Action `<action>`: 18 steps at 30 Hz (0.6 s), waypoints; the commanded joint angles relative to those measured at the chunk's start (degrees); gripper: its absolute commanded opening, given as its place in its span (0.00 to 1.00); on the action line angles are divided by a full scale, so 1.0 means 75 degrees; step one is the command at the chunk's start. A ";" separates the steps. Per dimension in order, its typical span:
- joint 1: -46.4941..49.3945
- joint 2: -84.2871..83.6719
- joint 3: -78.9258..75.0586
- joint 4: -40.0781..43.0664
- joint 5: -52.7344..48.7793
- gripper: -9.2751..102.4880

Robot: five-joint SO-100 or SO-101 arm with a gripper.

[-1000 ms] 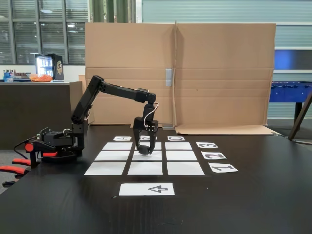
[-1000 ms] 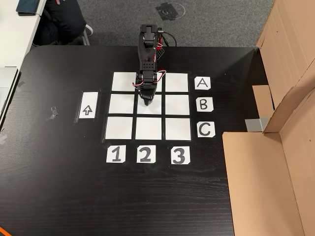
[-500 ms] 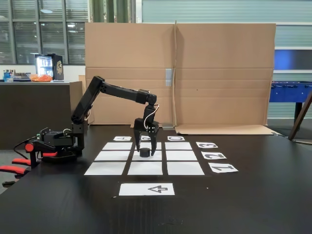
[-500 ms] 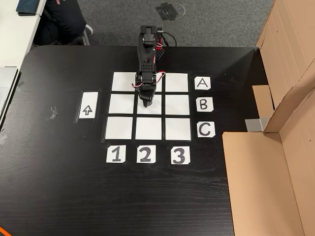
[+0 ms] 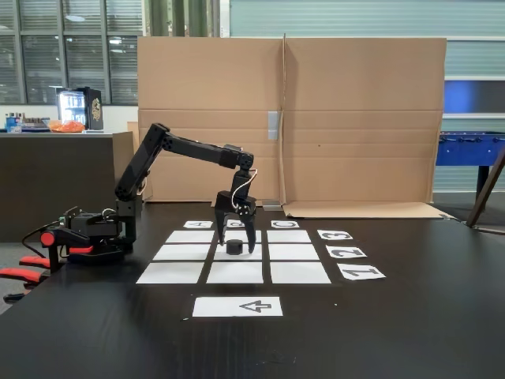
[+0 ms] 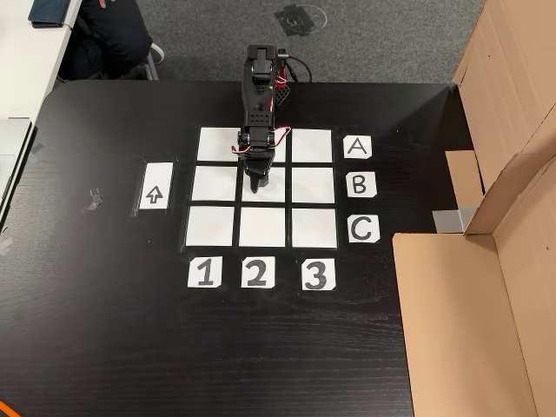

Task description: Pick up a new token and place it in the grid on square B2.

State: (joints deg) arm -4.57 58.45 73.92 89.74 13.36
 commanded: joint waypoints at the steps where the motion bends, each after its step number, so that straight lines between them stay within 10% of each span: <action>1: 0.0047 0.0539 -0.0199 0.0129 0.0082 0.38; 18: -0.0258 0.2543 -0.0234 0.0891 0.0082 0.43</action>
State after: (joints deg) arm -5.19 72.07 73.92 95.27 13.80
